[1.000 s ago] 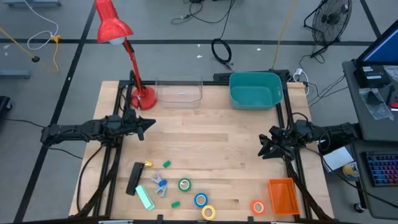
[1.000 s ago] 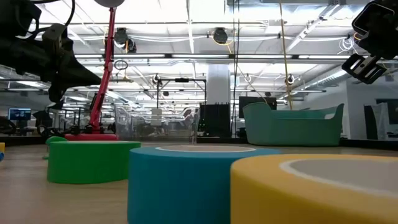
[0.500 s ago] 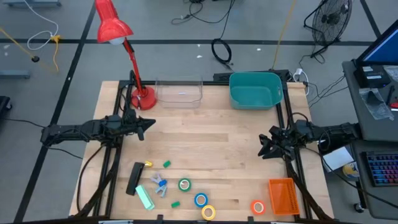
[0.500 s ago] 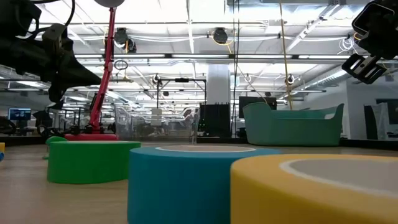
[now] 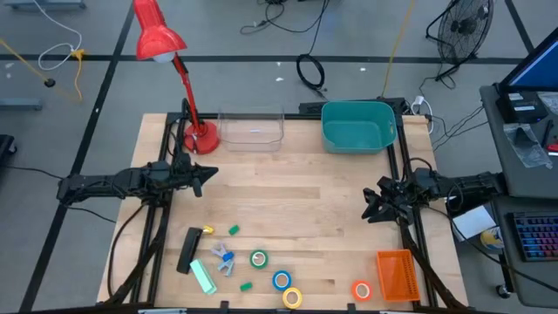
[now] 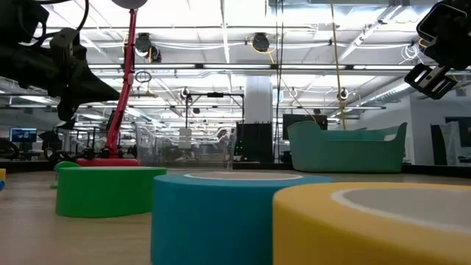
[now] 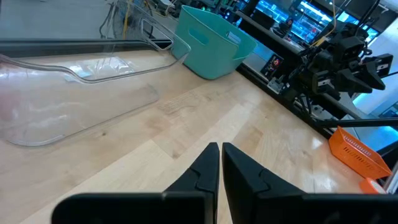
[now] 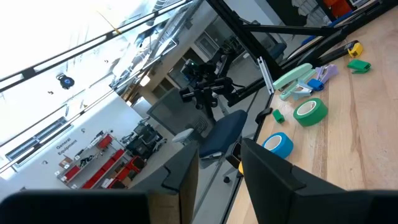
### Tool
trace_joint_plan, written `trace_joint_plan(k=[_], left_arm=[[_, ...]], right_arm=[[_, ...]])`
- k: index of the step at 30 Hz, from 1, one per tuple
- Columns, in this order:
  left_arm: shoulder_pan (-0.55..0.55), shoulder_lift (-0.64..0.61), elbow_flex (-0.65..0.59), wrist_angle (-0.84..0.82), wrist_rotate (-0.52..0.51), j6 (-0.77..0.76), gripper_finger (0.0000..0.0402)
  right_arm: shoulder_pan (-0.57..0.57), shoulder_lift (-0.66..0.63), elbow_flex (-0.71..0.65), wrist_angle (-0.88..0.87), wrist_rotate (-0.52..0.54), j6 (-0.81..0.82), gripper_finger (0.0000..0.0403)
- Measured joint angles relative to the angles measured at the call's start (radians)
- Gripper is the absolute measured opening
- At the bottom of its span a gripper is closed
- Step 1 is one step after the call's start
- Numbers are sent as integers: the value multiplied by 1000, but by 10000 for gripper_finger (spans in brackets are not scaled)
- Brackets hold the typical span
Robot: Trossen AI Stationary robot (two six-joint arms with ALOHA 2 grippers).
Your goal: Pick and place Stapler, Stapler remover, tape
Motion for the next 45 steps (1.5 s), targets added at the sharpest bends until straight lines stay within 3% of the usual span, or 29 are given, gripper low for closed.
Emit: trace_joint_plan(k=[7,10,16,21,32,39,45], left_arm=[[0,0,0,0,0,0,21],[0,0,0,0,0,0,21],[0,0,0,0,0,0,21],[0,0,0,0,0,0,21],[0,0,0,0,0,0,21],[0,0,0,1,-1,1,21],[0,0,0,116,-126,-13,21]], right_arm=[[0,0,0,12,32,0,114],[1,0,0,60,235,33,114],[0,0,0,193,680,358,114],[0,0,0,227,915,472,114],[0,1,0,229,1055,300,114],[0,0,0,229,1074,328,114],[0,0,0,229,1075,288,114]])
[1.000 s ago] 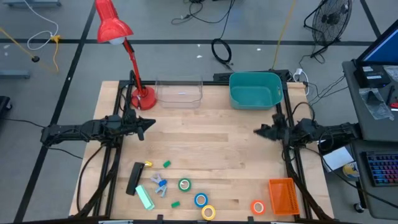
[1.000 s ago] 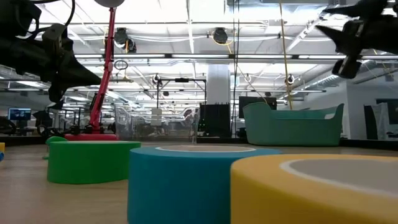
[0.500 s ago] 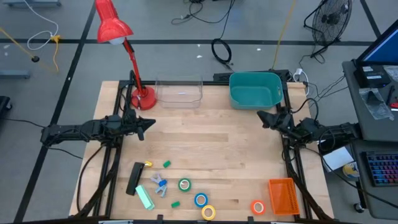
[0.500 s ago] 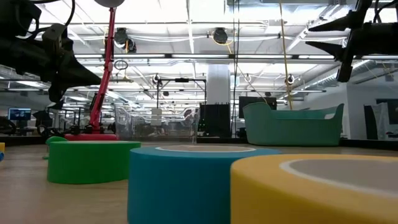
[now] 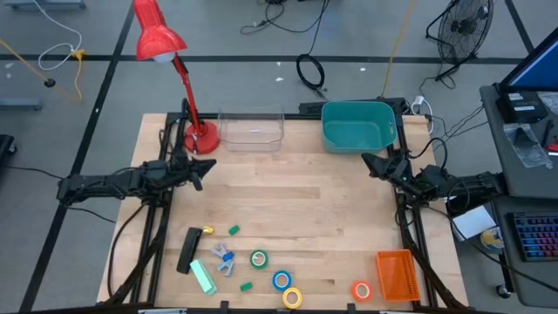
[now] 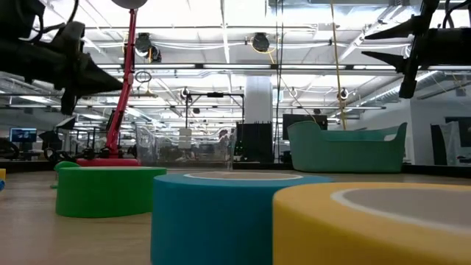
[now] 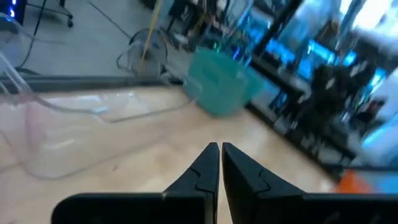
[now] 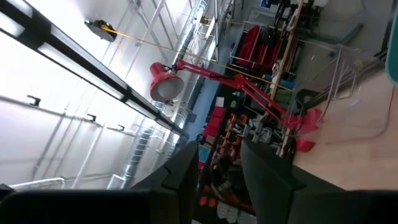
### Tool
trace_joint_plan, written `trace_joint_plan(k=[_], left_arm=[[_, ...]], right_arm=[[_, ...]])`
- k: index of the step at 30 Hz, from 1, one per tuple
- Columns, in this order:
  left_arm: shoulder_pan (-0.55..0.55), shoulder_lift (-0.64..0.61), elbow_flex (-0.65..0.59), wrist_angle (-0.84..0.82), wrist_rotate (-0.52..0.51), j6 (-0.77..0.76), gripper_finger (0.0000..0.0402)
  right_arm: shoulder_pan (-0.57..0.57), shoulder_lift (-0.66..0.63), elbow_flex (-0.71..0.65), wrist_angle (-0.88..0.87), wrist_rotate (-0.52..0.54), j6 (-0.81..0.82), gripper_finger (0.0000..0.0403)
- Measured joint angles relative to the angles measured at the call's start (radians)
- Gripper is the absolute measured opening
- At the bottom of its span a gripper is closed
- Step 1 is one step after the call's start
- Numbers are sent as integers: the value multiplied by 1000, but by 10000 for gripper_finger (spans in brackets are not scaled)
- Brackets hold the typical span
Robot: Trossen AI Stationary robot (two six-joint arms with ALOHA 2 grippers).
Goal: Pick and place Stapler, Stapler remover, tape
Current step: Put the violet staple remover into the orange bin
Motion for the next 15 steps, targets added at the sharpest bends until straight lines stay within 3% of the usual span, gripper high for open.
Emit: trace_joint_plan(k=[5,11,15], left_arm=[[0,0,0,121,-29,-12,21],[5,0,0,480,-271,-136,21],[26,0,0,606,-255,-125,21]], right_arm=[[0,0,0,0,30,15,114],[0,0,0,0,79,29,114],[0,0,0,0,86,17,114]])
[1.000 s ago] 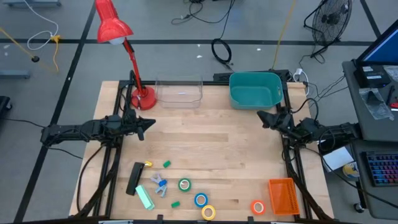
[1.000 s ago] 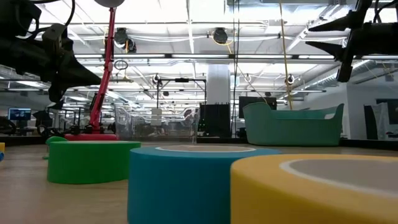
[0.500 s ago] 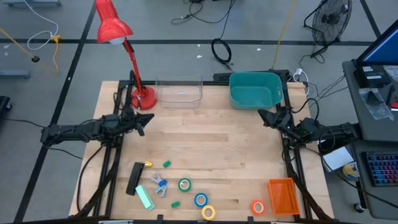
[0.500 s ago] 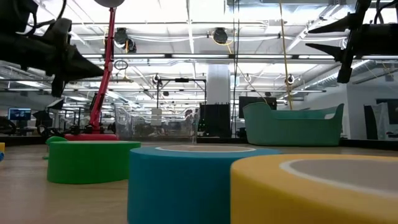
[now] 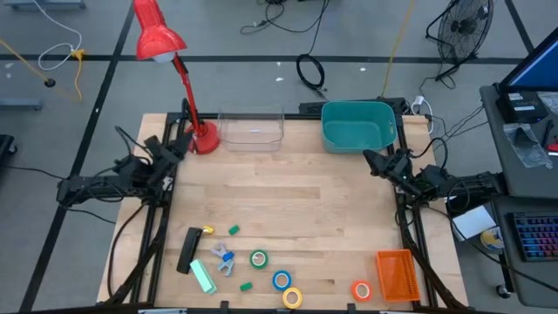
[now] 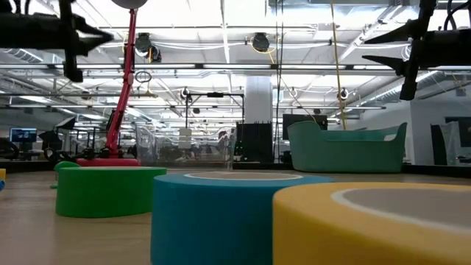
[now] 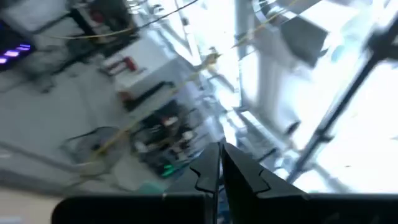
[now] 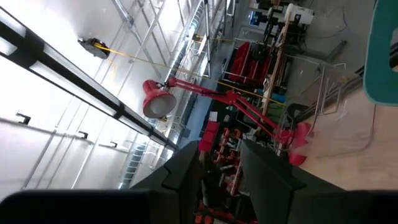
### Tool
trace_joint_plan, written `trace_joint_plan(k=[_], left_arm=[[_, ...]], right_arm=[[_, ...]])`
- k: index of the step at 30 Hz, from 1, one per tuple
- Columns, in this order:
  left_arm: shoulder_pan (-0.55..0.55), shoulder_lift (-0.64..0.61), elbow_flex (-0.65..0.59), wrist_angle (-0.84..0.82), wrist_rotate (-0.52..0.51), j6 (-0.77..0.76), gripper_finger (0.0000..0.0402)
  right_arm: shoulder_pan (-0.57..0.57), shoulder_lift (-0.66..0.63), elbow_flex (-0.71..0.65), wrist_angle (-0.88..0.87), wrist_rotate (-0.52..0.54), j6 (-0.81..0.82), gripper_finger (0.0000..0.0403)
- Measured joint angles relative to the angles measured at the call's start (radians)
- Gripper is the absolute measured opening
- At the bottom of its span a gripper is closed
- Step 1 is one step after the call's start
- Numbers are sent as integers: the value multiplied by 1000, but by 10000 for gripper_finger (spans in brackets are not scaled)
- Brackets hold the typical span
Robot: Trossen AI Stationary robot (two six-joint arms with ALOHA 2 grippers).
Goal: Pick and place Stapler, Stapler remover, tape
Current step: Put the violet staple remover into the orange bin
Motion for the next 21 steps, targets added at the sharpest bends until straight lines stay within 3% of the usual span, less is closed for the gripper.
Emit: trace_joint_plan(k=[8,12,16,21], left_arm=[[31,0,8,214,316,-120,21],[39,5,72,202,511,-150,21],[38,64,189,25,773,-150,21],[38,185,403,-452,1003,-107,21]], right_arm=[[0,0,0,0,18,-10,114],[0,0,0,-1,22,-42,114],[0,0,0,-1,49,-86,114],[0,0,0,-1,75,-95,114]])
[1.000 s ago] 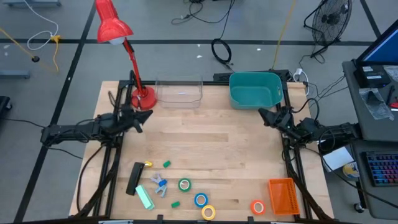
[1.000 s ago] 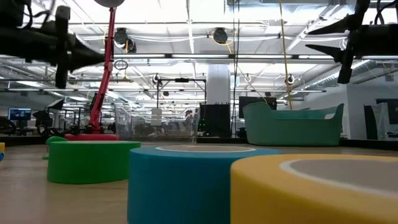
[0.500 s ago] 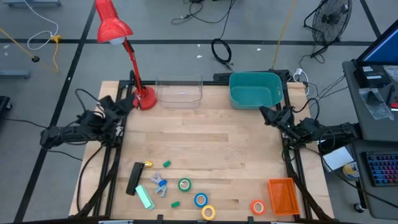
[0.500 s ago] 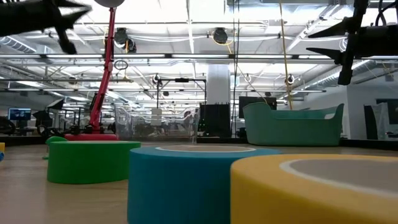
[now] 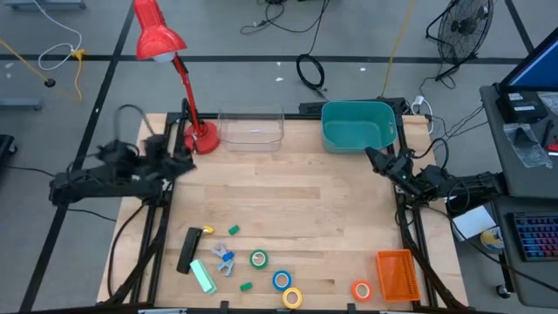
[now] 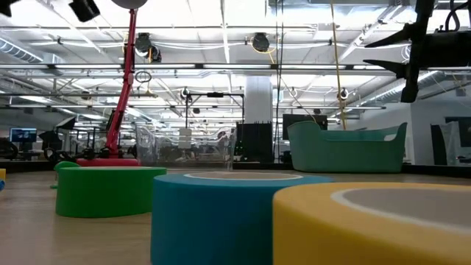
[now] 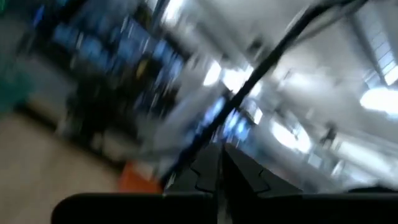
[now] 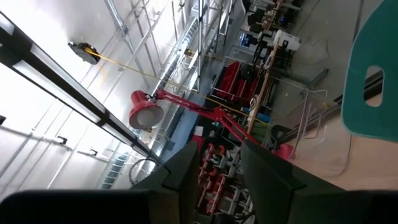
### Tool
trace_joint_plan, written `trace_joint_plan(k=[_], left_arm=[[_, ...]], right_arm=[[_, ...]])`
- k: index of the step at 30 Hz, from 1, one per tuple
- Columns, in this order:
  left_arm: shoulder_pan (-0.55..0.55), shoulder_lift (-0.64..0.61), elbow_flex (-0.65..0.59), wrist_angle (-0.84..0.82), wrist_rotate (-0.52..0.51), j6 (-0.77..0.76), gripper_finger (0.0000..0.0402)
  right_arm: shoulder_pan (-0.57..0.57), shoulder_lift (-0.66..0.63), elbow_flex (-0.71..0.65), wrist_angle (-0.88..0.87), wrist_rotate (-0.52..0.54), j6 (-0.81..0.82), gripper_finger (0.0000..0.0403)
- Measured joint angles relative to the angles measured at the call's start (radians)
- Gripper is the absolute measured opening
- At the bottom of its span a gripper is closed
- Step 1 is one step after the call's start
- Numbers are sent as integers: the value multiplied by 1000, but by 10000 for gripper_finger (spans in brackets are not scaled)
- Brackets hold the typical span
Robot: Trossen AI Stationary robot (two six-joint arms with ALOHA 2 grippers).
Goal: Pick and place Stapler, Stapler remover, tape
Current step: Put the violet staple remover into the orange bin
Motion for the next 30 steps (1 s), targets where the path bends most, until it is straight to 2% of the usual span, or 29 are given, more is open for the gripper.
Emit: trace_joint_plan(k=[4,8,11,17,23,27,30], left_arm=[[-1,111,165,-461,131,122,21],[-21,220,261,-856,141,288,21],[-57,298,291,-1032,140,382,21],[-221,441,294,-1124,118,476,21],[-441,586,294,-1124,-26,609,21],[-527,691,294,-1114,-142,668,21],[-563,761,294,-1035,-167,690,21]], right_arm=[[0,0,0,-1,0,-4,114],[0,2,0,-2,0,-9,114],[0,11,0,-4,2,-5,114],[0,32,0,-7,4,-2,114],[0,59,0,-9,4,-1,114],[0,78,0,-8,4,-1,114],[0,91,0,-8,4,9,114]])
